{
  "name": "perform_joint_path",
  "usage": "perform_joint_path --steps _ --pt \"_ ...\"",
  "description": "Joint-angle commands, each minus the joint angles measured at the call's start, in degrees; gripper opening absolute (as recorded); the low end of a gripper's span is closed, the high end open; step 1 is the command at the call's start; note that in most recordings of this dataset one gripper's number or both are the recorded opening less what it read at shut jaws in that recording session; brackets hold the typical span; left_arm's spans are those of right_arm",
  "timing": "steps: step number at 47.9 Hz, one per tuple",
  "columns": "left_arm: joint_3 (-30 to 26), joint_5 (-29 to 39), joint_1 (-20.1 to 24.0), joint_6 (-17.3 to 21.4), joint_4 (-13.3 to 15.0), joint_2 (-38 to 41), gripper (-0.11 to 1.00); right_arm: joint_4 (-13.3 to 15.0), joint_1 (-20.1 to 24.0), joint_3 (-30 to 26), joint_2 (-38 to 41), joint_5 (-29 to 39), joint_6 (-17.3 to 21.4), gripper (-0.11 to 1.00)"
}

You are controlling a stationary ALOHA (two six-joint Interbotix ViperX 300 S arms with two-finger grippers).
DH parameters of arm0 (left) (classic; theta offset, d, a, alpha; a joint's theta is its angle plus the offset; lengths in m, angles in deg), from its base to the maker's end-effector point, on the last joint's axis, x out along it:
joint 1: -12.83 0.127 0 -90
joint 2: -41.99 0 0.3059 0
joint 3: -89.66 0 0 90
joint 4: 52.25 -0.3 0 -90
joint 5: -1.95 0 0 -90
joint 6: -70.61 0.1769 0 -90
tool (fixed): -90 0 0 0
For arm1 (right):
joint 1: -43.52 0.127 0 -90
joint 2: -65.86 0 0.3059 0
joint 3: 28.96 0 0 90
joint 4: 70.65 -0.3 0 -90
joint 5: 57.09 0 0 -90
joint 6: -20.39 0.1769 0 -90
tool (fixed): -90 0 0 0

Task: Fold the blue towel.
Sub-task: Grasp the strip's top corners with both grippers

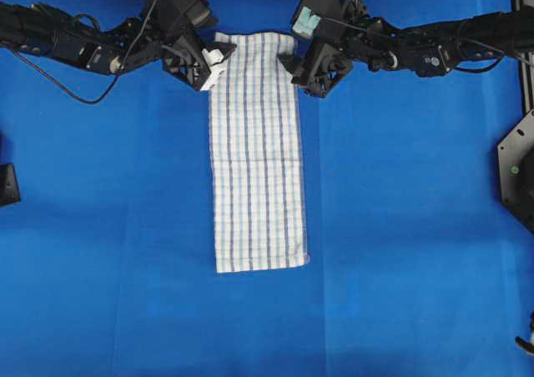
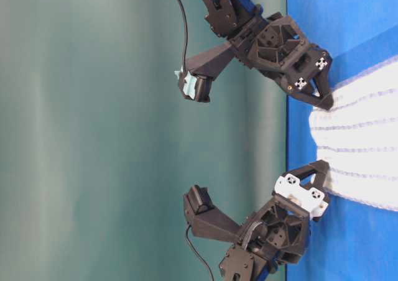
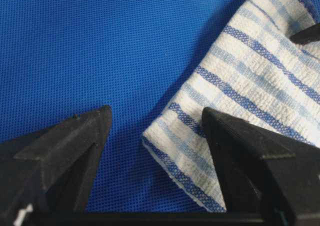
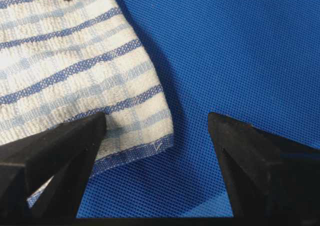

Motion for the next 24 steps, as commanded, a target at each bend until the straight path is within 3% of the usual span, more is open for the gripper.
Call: perform_joint_path --steps 1,5,9,14,17,24 --pt "-0.44 0.26 -0.53 0.09 -0.18 -0.62 0.68 0.00 -0.18 -0.70 -0.35 -0.35 -0.18 0.77" --pt "-0.35 0.44 -0.53 0.35 -0.18 -0.62 0.59 0.00 -0.18 -0.79 -0.35 -0.18 -0.26 0.58" --pt "-0.35 0.44 -0.62 0.70 -0.18 -0.70 0.40 0.00 -0.18 -0.79 -0.35 0.00 -0.44 0.33" --pt "-0.35 0.44 -0.62 0.88 -0.18 -0.70 0.15 0.00 -0.09 -0.79 -0.44 0.44 -0.44 0.12" --pt "-0.35 0.44 -0.70 0.88 -0.18 -0.79 0.05 0.00 0.09 -0.79 -0.44 0.53 -0.44 0.02" --pt "-0.62 0.26 -0.62 0.88 -0.18 -1.14 0.04 0.00 0.35 -0.79 -1.05 0.53 -0.35 -0.01"
